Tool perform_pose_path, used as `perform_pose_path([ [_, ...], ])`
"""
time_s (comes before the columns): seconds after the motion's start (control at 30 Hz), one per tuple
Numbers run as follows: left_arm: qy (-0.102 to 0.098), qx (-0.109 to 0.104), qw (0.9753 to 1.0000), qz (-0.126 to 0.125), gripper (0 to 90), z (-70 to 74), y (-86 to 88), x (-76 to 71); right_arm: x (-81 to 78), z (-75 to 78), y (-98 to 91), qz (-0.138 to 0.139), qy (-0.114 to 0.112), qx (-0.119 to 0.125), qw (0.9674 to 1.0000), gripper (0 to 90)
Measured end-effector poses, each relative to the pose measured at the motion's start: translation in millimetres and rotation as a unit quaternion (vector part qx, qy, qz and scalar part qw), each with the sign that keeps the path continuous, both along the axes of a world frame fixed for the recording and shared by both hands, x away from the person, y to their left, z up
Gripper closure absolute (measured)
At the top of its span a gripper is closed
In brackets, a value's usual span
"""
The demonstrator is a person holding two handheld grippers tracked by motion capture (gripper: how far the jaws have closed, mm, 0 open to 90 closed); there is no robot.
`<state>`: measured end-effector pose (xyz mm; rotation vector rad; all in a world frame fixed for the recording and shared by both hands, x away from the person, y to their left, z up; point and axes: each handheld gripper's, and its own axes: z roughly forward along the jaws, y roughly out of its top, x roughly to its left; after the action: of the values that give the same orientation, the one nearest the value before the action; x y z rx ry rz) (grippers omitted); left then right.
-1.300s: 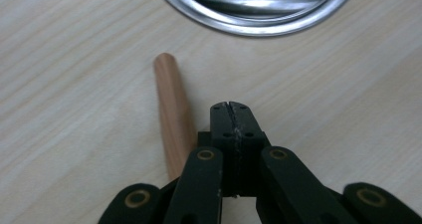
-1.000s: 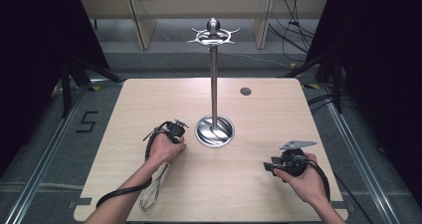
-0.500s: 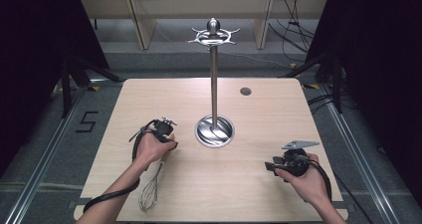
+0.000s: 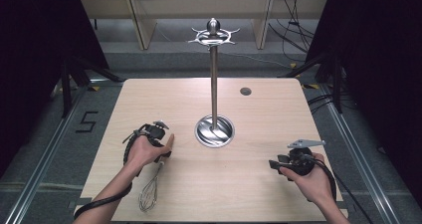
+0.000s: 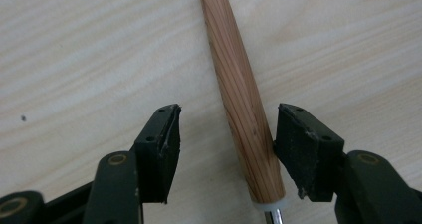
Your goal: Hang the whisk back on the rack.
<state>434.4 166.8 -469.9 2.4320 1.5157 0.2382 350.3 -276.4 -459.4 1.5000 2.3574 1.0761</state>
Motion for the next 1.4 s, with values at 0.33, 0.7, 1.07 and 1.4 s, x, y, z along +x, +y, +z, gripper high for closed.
perform_pose_path([
  [0.33,0.039,-0.011,0.9991,0.015,63.3,-9.9,1.1,0.5,1.2,-5.5,0.7,-0.002,-0.024,-0.01,0.9997,54.8],
  [0.7,0.014,-0.074,0.9966,0.033,71.7,-2.1,8.1,-9.1,0.1,-2.9,0.5,-0.003,-0.009,-0.03,0.9995,54.8],
  [1.07,-0.118,-0.227,0.9657,-0.042,71.8,30.3,20.7,-34.3,2.5,-4.7,-0.7,0.014,-0.01,-0.01,0.9998,54.4],
  [1.4,-0.186,-0.295,0.9317,-0.1,71.8,50.3,16.0,-47.6,1.9,-6.3,1.3,-0.014,-0.018,-0.013,0.9997,54.2],
])
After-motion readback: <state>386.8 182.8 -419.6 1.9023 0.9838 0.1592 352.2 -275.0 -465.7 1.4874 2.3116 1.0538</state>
